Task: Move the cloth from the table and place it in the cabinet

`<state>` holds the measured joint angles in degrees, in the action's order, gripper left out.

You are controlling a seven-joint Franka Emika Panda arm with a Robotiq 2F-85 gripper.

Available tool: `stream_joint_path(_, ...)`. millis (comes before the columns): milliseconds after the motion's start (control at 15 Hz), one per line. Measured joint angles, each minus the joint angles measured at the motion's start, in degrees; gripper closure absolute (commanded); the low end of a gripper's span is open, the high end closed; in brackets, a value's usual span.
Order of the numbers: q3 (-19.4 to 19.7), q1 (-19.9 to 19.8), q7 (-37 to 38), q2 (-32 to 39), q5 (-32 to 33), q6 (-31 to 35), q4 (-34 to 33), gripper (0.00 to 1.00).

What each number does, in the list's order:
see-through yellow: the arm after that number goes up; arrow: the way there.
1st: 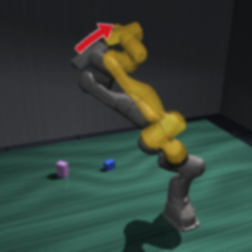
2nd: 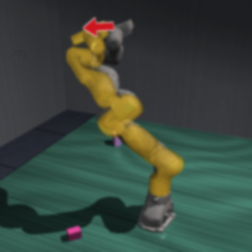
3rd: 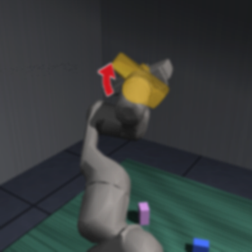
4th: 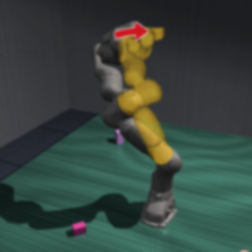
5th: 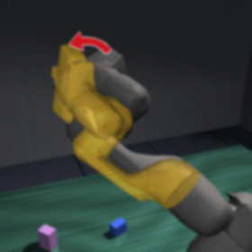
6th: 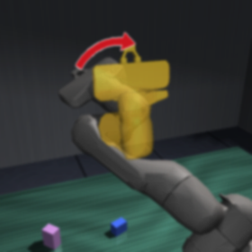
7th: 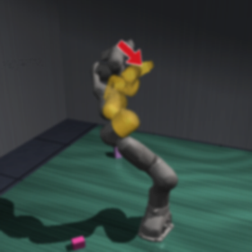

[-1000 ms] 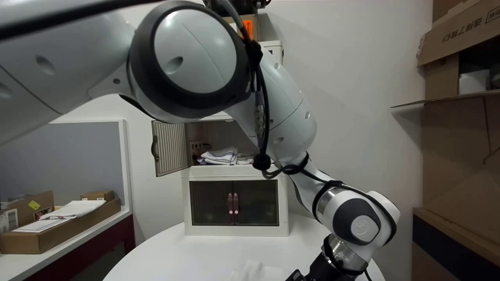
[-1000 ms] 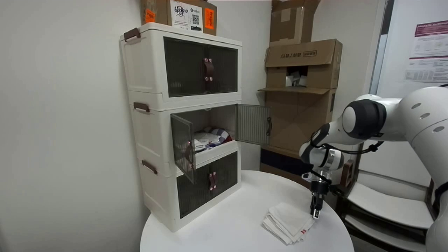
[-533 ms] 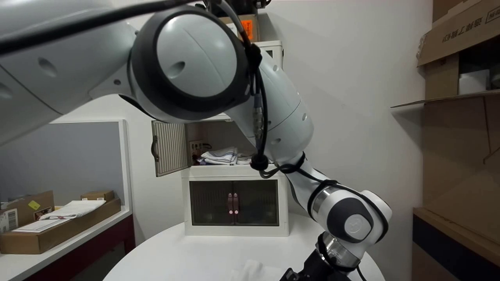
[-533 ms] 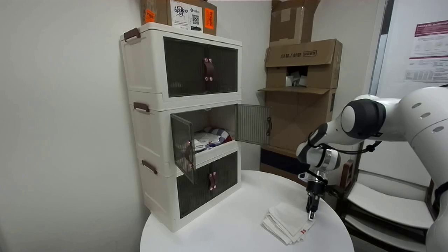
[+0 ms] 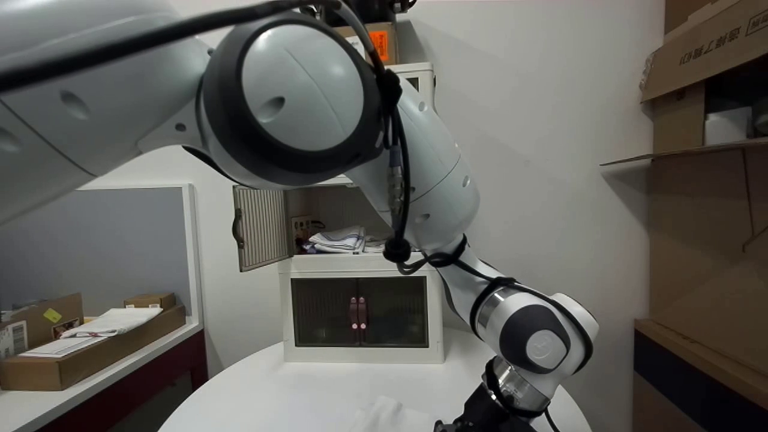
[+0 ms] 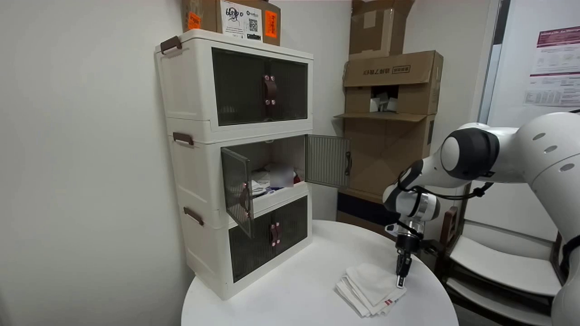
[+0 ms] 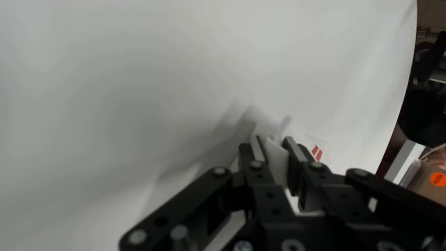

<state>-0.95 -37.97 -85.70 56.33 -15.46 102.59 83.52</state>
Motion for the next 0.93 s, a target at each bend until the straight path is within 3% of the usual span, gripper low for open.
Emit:
stream_joint_path(467, 0.66, -0.29, 0.36, -0.96, -0.34, 0.36, 1.14, 0.97)
stream_joint_path(867, 0.78, 0.9, 3.3, -7.49, -0.34, 1.42, 6.59, 0.97)
stream_joint_path(933, 0.81, 1.32, 3.73, -8.81, -0.34, 1.87, 7.85, 0.64)
